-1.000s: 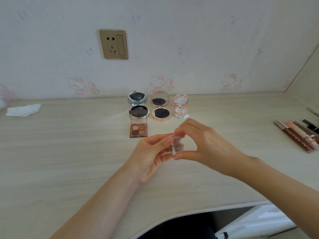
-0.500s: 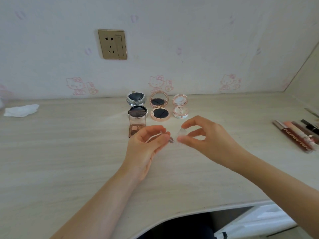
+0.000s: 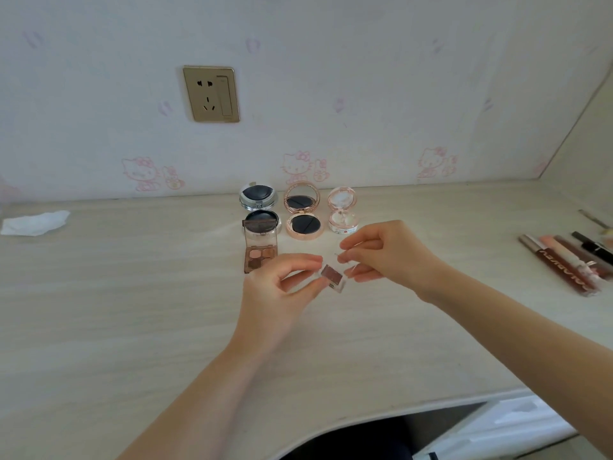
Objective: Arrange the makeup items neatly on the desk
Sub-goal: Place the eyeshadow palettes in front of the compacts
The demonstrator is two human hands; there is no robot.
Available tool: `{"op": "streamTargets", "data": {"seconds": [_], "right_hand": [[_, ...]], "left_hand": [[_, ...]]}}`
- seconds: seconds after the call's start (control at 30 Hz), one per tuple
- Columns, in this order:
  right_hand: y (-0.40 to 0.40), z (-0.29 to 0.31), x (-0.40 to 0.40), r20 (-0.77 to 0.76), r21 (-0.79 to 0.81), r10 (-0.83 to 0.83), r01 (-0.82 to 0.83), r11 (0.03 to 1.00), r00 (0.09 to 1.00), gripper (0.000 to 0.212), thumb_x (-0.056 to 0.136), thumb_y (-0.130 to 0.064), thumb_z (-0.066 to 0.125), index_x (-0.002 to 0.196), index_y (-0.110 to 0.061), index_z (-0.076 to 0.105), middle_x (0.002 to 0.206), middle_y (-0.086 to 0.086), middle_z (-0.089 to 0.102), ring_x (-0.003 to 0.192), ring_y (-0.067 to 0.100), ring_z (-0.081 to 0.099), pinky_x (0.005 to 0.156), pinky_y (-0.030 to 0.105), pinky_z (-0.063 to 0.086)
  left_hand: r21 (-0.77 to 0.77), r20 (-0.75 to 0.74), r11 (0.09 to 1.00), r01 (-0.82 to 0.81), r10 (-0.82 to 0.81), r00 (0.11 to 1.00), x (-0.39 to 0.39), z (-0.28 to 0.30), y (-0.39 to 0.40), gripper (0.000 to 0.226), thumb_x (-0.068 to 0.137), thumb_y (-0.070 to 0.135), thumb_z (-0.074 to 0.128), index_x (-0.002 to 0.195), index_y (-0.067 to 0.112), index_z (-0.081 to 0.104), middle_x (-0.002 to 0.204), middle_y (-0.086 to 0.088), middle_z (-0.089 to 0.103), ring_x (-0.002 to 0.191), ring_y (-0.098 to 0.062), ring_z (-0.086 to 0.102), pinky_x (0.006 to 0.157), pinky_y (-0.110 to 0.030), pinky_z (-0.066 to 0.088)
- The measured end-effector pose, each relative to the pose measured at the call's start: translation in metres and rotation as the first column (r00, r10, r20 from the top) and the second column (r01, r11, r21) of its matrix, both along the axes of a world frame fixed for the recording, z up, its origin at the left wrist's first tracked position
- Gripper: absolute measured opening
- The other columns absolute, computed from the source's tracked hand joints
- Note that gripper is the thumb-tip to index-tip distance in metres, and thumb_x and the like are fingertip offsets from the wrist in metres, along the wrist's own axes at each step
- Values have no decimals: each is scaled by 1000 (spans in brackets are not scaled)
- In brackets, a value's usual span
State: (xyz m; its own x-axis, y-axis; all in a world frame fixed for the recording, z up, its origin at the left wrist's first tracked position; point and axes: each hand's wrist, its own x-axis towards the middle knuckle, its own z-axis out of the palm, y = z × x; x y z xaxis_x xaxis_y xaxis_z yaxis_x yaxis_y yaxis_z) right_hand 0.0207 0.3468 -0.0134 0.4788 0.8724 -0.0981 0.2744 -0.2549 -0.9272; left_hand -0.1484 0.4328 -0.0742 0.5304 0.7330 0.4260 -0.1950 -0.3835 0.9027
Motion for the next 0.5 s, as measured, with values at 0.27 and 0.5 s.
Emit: {"op": "streamTargets", "data": {"seconds": [0.27, 0.5], "right_hand": [[30, -14, 5, 414, -46, 154, -148, 988, 897, 17, 87, -7, 62, 83, -22, 69, 75, -7, 74, 62, 10, 71, 64, 13, 52], [45, -23, 7, 518, -72, 225, -220, 973, 825, 14, 88, -13, 64, 88, -27, 69, 74, -21, 68, 61, -2, 67, 66, 4, 45]], "left_hand": [[540, -281, 840, -58, 244, 928, -6, -8, 19, 20, 64, 14, 87, 79, 11, 73, 87, 7, 70, 94, -14, 62, 83, -29, 49], [607, -375, 794, -35, 326, 868, -5, -10, 22, 15, 61, 15, 87, 68, 20, 75, 73, 18, 70, 89, -13, 61, 76, -29, 52]]}}
